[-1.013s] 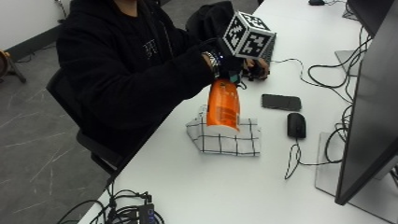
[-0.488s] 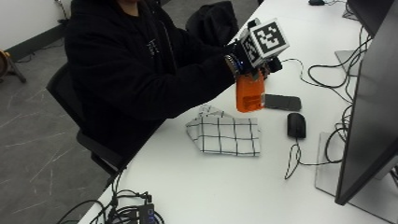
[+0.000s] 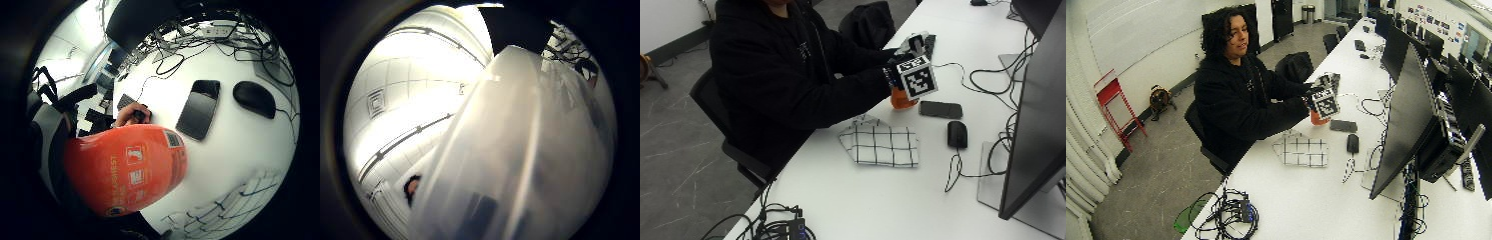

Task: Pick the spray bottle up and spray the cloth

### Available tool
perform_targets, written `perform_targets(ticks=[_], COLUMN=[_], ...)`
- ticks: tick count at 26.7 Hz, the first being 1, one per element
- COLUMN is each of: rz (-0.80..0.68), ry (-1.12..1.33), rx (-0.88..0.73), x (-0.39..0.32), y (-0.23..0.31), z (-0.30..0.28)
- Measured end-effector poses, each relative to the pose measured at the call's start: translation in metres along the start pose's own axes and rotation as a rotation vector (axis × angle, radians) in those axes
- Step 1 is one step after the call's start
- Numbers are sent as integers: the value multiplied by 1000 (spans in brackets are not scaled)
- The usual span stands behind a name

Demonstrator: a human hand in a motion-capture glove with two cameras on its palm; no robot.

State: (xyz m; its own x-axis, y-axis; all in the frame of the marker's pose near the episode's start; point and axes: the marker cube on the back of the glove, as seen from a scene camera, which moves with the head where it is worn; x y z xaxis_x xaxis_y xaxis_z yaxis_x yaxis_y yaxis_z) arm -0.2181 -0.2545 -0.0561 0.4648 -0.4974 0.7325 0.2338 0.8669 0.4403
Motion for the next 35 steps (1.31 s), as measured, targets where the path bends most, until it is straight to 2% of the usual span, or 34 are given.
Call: perform_targets(ticks=[7,17,31,35], rz=[24,28,69,53], ry=[-14,-9,20,7], rx=[-27,78,75,123], x=[10,9,12,13], y=[7,13,8,-15], z=[13,13,14,4])
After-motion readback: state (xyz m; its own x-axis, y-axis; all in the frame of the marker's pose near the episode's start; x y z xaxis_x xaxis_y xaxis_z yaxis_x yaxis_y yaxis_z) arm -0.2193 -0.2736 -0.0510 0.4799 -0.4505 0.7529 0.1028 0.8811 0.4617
